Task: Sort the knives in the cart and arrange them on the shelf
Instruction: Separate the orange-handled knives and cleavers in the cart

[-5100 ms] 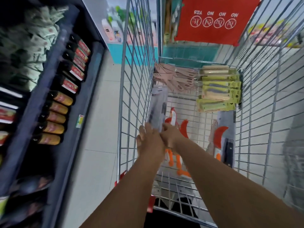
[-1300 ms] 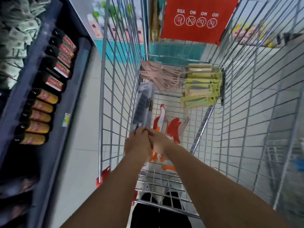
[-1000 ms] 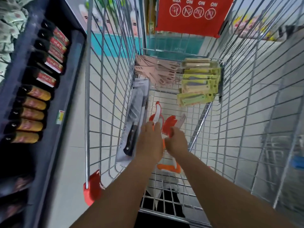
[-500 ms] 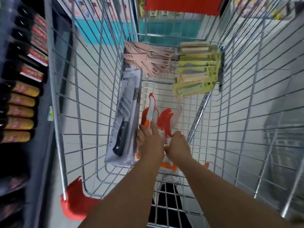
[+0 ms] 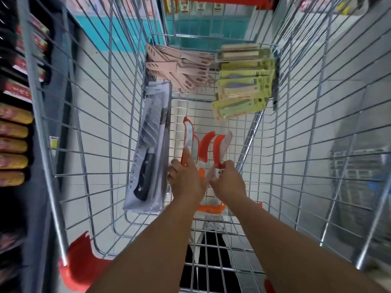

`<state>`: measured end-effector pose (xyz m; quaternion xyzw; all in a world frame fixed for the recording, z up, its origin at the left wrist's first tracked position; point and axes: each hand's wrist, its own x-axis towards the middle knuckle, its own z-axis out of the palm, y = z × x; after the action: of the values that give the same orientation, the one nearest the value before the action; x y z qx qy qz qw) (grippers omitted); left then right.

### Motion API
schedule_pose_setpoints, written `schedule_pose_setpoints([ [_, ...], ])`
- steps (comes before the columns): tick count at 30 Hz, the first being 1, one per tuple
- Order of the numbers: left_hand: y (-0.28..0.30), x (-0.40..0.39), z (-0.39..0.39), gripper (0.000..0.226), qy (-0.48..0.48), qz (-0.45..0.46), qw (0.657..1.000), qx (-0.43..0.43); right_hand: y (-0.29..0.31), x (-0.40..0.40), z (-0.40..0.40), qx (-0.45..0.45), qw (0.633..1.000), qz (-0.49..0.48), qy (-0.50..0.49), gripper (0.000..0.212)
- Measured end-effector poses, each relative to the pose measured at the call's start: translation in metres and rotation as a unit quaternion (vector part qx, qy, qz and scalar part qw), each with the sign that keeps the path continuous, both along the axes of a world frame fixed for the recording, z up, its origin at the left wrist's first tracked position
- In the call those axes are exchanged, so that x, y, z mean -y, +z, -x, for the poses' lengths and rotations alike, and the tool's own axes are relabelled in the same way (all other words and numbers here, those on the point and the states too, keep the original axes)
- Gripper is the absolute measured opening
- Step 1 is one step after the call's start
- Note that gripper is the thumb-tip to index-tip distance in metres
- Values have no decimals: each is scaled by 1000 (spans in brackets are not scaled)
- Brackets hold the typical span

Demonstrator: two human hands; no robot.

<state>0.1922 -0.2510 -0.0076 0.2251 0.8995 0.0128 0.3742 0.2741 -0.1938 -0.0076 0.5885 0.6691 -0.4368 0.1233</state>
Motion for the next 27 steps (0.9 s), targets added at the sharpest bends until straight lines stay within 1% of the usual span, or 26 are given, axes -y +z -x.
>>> schedule_pose_setpoints([
  [2,-2,1,-1,112,15,-13,1000,9,2,-2,1,-10,1000,2,-15,27],
  [4,-5,1,-1,110,26,-31,999,14,3,-3,2,-14,999,2,-32,28],
  [7,-6,-1,2,98,73,-68,994,45,3,-5,4,-5,998,20,-53,30],
  [9,-5,-3,2,84,103,-100,987,72,1,-5,5,-3,998,39,-54,33],
  [11,-5,-5,1,72,108,-113,985,74,0,-5,6,-6,997,52,-48,33],
  [14,-1,-7,1,66,115,-131,983,55,2,-5,5,-12,997,48,-56,33],
  [17,9,-13,-2,66,87,-158,983,31,8,-13,1,-22,995,19,-97,35],
  [20,16,-28,-16,68,68,-184,979,54,12,-23,-9,-27,992,-42,-116,39],
  [22,18,-38,-29,70,80,-194,975,75,13,-30,-18,-9,990,-72,-118,42],
  [24,19,-42,-44,72,97,-197,972,85,12,-35,-26,12,989,-78,-124,44],
  [27,24,-43,-59,70,150,-233,958,73,10,-38,-32,27,988,-77,-133,48],
])
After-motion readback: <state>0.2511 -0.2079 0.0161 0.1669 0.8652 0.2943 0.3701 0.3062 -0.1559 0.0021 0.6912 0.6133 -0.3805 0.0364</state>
